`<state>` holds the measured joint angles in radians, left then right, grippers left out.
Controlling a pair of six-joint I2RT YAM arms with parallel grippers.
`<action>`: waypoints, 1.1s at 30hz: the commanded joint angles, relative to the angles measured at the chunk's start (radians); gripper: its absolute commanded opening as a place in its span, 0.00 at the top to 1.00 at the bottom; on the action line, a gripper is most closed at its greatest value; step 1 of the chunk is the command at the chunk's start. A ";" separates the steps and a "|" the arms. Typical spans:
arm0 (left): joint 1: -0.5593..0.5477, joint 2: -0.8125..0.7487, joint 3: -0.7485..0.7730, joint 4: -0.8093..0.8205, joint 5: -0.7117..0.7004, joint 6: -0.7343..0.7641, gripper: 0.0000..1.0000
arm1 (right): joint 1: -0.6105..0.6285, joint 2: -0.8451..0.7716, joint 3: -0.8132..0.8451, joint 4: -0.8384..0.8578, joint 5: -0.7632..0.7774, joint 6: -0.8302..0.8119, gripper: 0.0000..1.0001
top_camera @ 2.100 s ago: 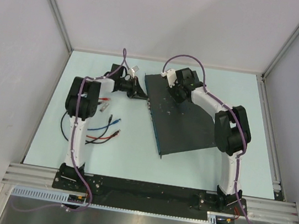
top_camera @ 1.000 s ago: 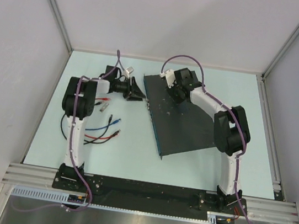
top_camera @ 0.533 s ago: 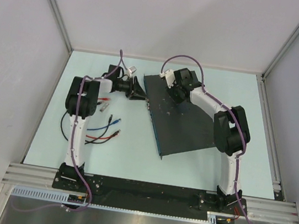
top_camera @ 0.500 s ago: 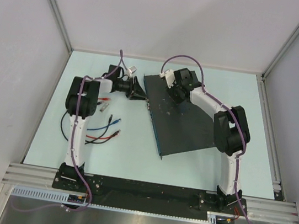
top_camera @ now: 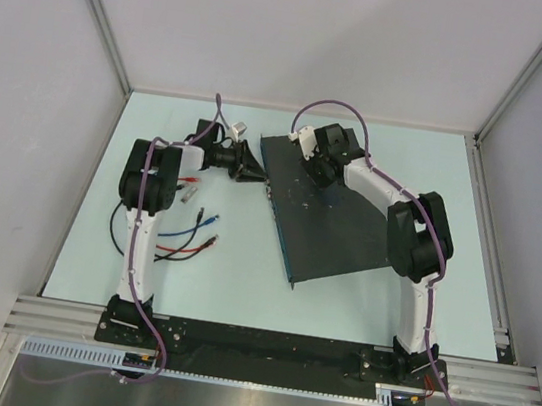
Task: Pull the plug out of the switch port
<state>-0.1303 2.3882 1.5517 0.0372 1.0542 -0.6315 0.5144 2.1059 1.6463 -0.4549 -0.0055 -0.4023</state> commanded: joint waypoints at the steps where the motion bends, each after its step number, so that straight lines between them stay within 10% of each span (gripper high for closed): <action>1: -0.023 0.055 -0.050 0.052 -0.069 -0.046 0.66 | 0.045 0.066 -0.042 -0.165 -0.074 0.017 0.71; 13: -0.031 0.019 -0.082 -0.013 -0.105 0.018 0.65 | 0.052 0.071 -0.039 -0.168 -0.094 0.022 0.71; 24: -0.035 0.012 -0.105 0.014 -0.080 0.012 1.00 | 0.056 0.071 -0.048 -0.150 -0.105 0.025 0.71; 33: 0.049 -0.070 -0.098 -0.114 -0.106 0.128 1.00 | 0.050 0.075 -0.051 -0.143 -0.105 0.022 0.71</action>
<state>-0.1337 2.3444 1.4704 0.0875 0.9955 -0.6483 0.5209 2.1059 1.6459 -0.4538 0.0078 -0.4053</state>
